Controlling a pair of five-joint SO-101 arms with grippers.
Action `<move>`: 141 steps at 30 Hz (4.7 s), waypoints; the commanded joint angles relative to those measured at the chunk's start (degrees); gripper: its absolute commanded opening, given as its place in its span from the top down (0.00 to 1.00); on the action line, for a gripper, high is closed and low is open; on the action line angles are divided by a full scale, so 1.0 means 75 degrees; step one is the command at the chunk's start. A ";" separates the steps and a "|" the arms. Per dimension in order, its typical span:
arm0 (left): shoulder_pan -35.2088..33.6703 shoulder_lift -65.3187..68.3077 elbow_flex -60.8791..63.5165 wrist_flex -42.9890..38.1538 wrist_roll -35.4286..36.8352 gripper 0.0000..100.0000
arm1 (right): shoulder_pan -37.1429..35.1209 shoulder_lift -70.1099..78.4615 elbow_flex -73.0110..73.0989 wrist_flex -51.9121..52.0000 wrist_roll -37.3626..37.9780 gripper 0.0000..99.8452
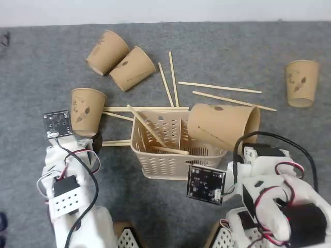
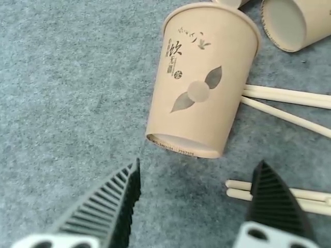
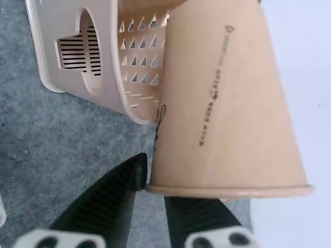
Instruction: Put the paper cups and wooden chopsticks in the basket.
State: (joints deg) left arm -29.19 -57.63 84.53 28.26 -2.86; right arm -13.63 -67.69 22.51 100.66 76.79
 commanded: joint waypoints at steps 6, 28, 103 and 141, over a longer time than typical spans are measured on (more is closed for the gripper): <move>0.0059 -0.0152 -0.0006 -0.0188 -0.0070 0.67 | 0.0123 -0.0029 -0.1055 0.0311 -0.0293 0.99; 0.0059 -0.0152 -0.0006 -0.0188 -0.0070 0.67 | -0.0885 0.0275 -0.1184 -0.0522 -0.3118 0.82; 0.0059 -0.0152 0.0053 -0.0199 -0.0070 0.67 | 0.4683 1.5525 -0.9858 -0.5515 -0.7959 0.82; 0.0293 -0.0152 0.0064 -0.0199 -0.0082 0.67 | 0.3874 1.7623 -1.1640 -0.7004 -0.6505 0.82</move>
State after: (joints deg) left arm -27.25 -57.63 85.32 28.26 -2.95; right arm 15.03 64.00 -63.30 47.12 25.89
